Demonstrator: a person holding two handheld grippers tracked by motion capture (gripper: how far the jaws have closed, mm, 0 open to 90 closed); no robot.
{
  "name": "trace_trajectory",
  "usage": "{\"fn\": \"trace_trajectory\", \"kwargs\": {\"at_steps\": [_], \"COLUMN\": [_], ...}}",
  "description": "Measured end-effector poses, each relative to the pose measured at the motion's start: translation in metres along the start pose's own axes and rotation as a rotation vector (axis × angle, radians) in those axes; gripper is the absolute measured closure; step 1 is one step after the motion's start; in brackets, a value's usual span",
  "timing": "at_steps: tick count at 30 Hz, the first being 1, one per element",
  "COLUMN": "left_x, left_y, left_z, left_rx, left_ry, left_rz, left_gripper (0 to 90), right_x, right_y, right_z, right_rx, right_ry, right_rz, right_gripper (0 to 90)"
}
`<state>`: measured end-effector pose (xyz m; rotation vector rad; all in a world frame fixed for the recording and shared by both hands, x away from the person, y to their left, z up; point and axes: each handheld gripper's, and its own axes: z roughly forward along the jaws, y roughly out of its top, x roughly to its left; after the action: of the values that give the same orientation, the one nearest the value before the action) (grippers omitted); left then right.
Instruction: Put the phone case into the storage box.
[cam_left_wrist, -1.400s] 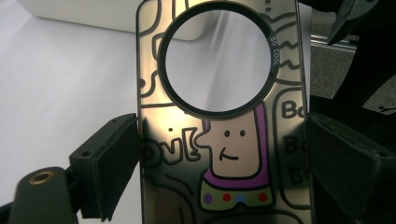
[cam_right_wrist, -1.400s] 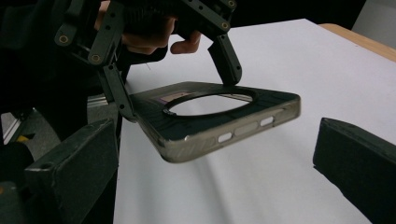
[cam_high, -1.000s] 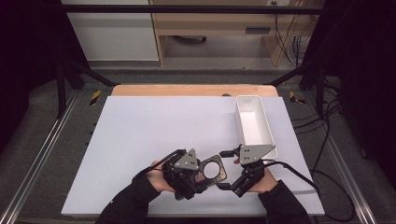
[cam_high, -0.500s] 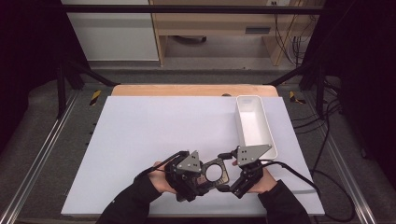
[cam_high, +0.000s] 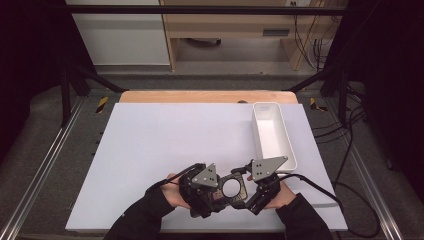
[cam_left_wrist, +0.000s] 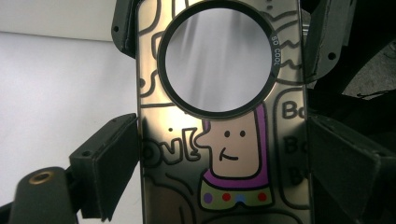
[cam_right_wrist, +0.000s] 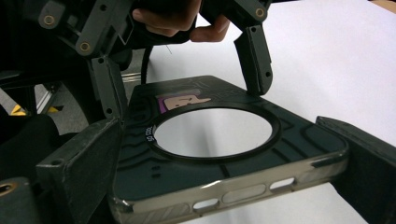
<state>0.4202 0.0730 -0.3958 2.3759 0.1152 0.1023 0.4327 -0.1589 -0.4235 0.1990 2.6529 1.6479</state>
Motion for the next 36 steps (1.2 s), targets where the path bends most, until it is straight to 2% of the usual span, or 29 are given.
{"fn": "trace_trajectory", "kwargs": {"at_steps": [9, 16, 32, 33, 34, 35, 36], "left_x": [0.0002, -0.0003, -0.0001, -0.0003, -0.0012, -0.0006, -0.0003], "left_y": [0.0008, 0.0014, -0.0011, -0.0025, -0.0026, -0.0018, -0.0022], "left_z": [0.0019, 0.0034, 0.0044, 0.0024, 0.0011, -0.0001, -0.0018], "left_rx": [0.007, 0.015, 0.018, -0.013, -0.046, -0.053, -0.065], "left_ry": [-0.014, -0.017, -0.03, -0.054, -0.041, -0.037, -0.027], "left_rz": [0.006, 0.015, 0.034, 0.036, 0.03, 0.02, 0.023], "left_gripper": [11.8, 11.8, 12.4, 20.1, 35.2, 34.8, 32.5], "right_x": [0.0006, 0.001, 0.0003, 0.0004, 0.0004, 0.0002, -0.001], "right_y": [-0.0003, -0.0004, 0.0019, 0.0021, 0.0022, 0.0017, 0.0007], "right_z": [0.0006, 0.0018, -0.0012, -0.0014, -0.002, -0.0013, -0.0004], "right_rx": [0.001, 0.021, 0.025, 0.023, 0.031, 0.059, 0.063], "right_ry": [0.014, 0.025, 0.055, 0.054, 0.027, 0.004, 0.032], "right_rz": [-0.023, -0.027, -0.037, -0.034, -0.042, -0.056, -0.043], "right_gripper": [5.9, 6.6, 10.3, 11.7, 12.6, 12.6, 12.7]}}
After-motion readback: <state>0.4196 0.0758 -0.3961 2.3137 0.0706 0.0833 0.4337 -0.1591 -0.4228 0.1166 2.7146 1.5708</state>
